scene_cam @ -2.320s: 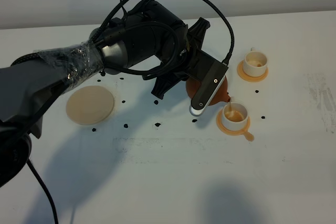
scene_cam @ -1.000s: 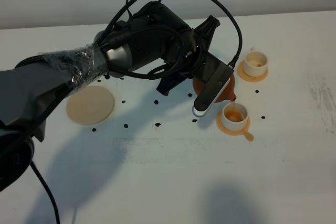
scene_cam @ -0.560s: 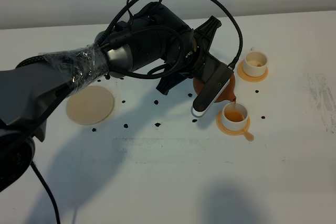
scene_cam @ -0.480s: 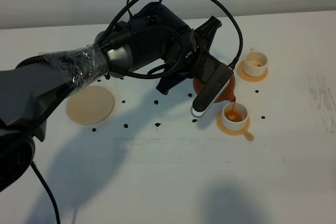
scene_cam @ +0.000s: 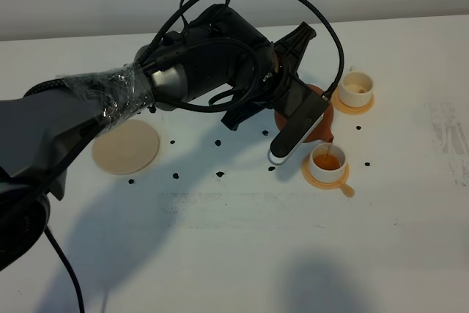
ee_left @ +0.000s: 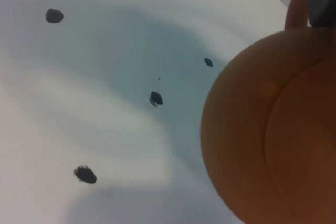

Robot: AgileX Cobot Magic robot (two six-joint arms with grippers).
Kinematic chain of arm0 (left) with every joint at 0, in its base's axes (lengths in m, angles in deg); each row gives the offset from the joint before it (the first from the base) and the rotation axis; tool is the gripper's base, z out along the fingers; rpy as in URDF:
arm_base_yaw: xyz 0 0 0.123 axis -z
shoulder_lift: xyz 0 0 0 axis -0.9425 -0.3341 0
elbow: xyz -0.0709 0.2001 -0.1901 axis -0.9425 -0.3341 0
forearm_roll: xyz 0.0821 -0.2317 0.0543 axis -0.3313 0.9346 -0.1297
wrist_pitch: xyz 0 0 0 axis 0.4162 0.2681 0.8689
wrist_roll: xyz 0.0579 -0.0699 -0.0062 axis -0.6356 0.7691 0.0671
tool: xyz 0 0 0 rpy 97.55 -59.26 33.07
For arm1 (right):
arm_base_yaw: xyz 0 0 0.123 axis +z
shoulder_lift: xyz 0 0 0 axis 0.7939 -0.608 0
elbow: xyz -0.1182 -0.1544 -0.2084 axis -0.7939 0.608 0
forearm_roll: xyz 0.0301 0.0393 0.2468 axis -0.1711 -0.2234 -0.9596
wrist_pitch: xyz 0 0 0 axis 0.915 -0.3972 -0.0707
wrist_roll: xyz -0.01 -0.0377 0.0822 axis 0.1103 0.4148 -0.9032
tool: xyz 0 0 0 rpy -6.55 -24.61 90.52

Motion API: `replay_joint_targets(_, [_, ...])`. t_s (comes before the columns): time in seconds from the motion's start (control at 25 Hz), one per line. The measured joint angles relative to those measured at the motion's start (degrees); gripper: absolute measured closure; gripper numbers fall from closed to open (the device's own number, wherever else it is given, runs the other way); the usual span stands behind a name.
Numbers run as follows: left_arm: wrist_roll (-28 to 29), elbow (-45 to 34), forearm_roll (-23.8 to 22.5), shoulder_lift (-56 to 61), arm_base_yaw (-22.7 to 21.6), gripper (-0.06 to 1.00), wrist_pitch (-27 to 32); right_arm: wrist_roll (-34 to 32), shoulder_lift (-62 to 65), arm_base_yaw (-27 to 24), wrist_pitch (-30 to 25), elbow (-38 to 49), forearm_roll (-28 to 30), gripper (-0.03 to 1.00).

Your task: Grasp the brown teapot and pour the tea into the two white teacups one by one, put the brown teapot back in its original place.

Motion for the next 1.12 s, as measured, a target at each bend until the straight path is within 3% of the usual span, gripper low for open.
replay_joint_targets(1.12, [-0.96, 0.0, -2.92, 0.0, 0.57, 0.82, 0.0, 0.0, 0.0, 0.0, 0.0, 0.0, 0.0, 0.5])
